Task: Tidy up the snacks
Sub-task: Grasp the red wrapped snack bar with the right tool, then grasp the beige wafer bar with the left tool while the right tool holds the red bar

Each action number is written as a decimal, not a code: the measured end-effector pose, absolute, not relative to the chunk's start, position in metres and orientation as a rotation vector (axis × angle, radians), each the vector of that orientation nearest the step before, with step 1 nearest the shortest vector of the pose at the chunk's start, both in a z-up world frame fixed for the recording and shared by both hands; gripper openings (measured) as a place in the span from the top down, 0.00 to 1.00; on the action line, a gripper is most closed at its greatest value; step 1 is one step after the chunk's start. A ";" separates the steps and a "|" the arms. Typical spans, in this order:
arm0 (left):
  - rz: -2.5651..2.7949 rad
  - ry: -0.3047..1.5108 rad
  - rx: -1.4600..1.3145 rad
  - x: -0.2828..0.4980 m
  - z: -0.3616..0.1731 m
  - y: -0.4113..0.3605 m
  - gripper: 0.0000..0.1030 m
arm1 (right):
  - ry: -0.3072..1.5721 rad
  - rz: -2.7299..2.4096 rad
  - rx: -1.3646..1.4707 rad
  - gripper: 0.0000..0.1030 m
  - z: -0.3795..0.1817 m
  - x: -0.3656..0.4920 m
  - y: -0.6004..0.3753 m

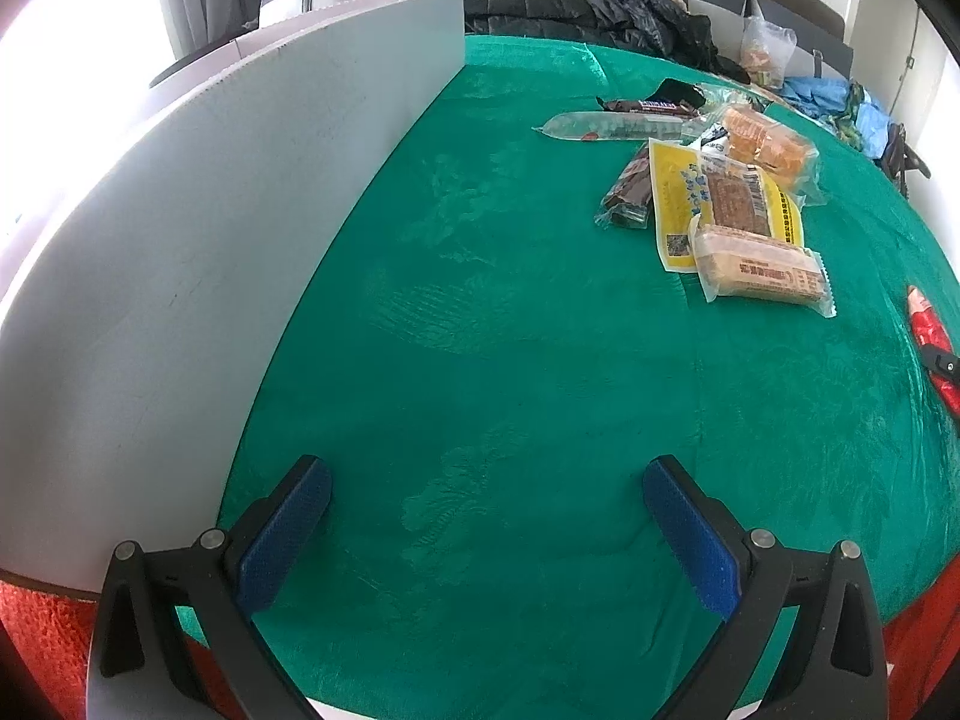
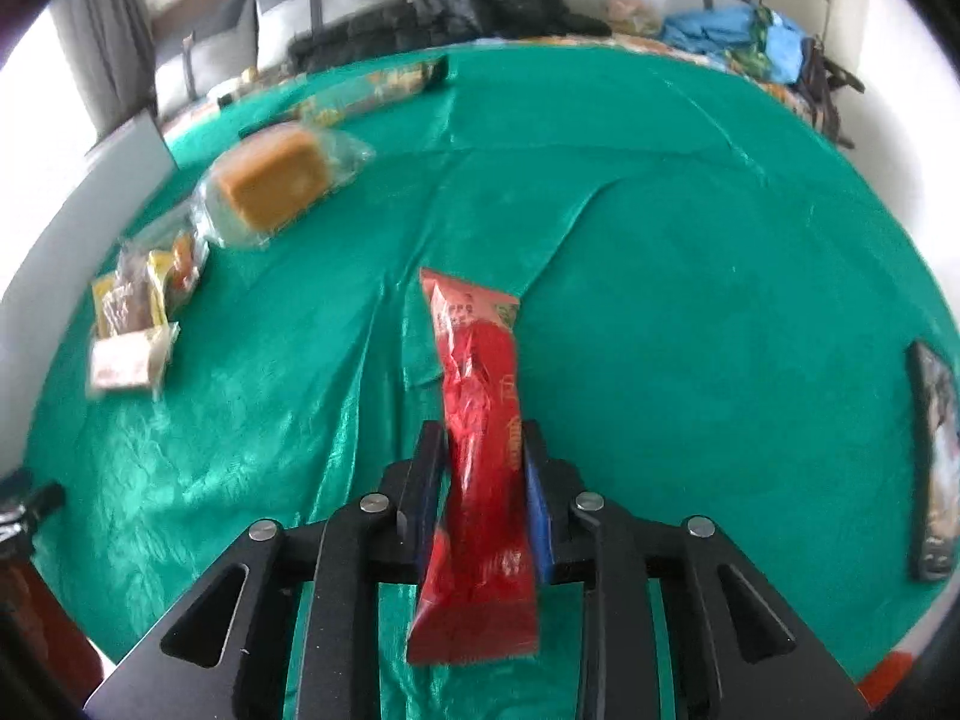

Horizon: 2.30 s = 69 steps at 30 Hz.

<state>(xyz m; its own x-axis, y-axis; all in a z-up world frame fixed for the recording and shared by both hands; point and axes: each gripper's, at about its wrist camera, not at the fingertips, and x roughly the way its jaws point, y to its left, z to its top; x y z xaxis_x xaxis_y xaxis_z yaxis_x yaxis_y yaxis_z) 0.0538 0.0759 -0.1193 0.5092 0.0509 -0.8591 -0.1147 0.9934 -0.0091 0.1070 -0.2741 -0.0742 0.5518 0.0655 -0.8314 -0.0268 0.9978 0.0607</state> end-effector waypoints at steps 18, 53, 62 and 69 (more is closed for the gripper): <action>-0.007 1.088 -0.124 0.075 -0.111 0.051 0.00 | 0.895 0.075 -0.065 0.25 -0.092 0.106 -0.273; -0.584 1.205 0.260 0.159 -0.092 -0.060 0.01 | 0.894 0.074 -0.067 0.25 -0.092 0.107 -0.274; -0.500 1.179 0.398 0.146 -0.106 -0.090 0.09 | 0.894 0.075 -0.067 0.25 -0.092 0.107 -0.274; -0.466 1.181 0.300 0.131 -0.108 -0.089 0.25 | 0.893 0.075 -0.067 0.25 -0.092 0.106 -0.274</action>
<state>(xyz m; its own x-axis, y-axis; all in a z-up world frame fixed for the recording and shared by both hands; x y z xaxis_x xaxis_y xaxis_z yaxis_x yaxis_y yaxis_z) 0.1314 -0.0895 -0.1080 0.3024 -0.1911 -0.9338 0.4976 0.8672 -0.0163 0.1064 -0.2739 -0.0921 0.6244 0.0376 -0.7802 -0.0934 0.9953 -0.0268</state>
